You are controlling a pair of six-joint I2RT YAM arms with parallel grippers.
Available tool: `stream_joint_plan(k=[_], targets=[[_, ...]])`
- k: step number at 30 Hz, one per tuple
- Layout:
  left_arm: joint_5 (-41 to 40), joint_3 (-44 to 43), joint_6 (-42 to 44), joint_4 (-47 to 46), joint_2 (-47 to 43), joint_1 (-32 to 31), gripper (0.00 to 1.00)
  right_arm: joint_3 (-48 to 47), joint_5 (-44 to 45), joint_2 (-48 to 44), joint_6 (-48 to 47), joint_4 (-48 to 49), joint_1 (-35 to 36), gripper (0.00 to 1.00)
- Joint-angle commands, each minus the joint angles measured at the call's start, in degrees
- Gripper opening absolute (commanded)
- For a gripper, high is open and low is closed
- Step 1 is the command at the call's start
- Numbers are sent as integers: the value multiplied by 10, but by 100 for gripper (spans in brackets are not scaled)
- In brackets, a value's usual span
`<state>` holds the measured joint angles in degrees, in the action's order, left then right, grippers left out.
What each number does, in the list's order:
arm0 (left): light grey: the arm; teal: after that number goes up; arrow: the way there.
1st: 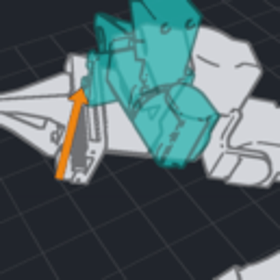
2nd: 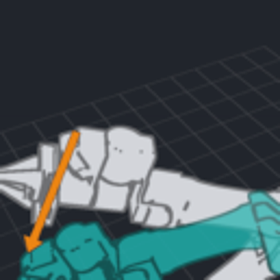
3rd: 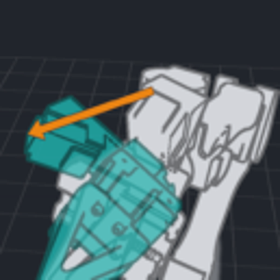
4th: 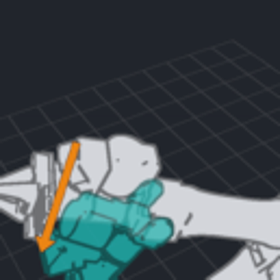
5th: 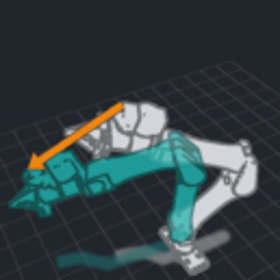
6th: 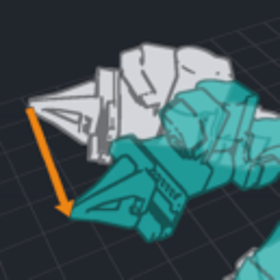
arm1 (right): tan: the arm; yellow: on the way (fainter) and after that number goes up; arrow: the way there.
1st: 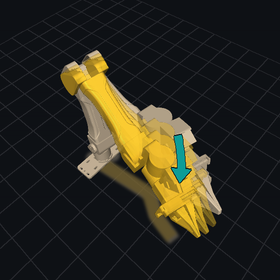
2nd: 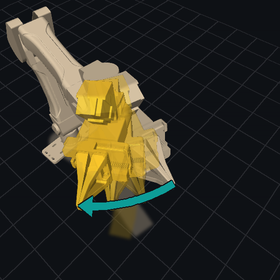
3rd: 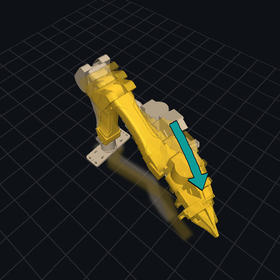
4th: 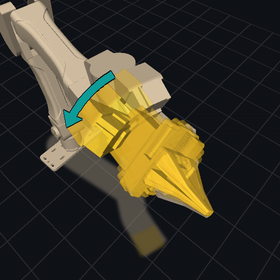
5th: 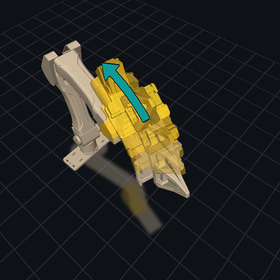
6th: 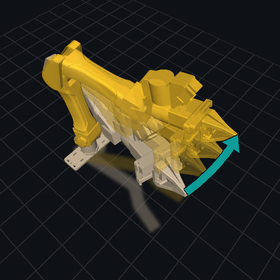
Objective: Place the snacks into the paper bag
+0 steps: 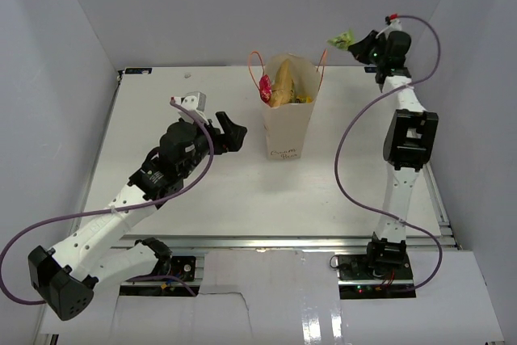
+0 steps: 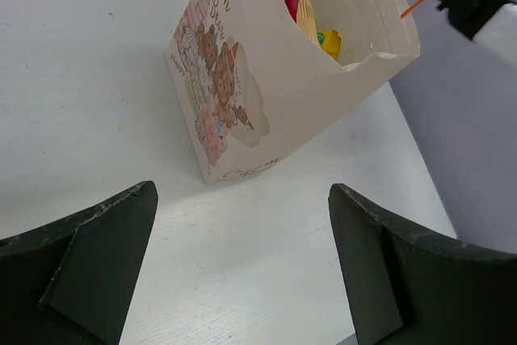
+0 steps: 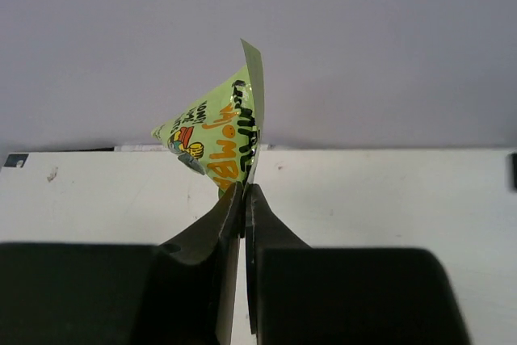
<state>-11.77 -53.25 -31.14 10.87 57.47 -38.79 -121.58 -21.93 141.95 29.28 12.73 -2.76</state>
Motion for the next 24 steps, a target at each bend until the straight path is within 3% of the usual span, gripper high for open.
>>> stream_joint_plan(k=[1,5,9,13,14,18,24], targets=[[6,18,7,-10,-34,-1,98,39,-43,-160,-170,-20,-8,8],[16,43,-8,1,-61,-1,98,102,-46,-295,-207,-50,-8,8],[21,72,-30,10,-90,-1,98,97,-86,-385,-248,-75,1,8],[17,90,-43,22,-114,-1,98,86,-111,-455,-398,-197,66,8],[17,92,-43,24,-115,0,98,92,-85,-478,-470,-222,99,8],[25,90,-41,34,-118,-1,98,137,44,-512,-596,-306,176,8],[30,99,-40,42,-139,0,98,225,160,-555,-703,-308,259,8]])
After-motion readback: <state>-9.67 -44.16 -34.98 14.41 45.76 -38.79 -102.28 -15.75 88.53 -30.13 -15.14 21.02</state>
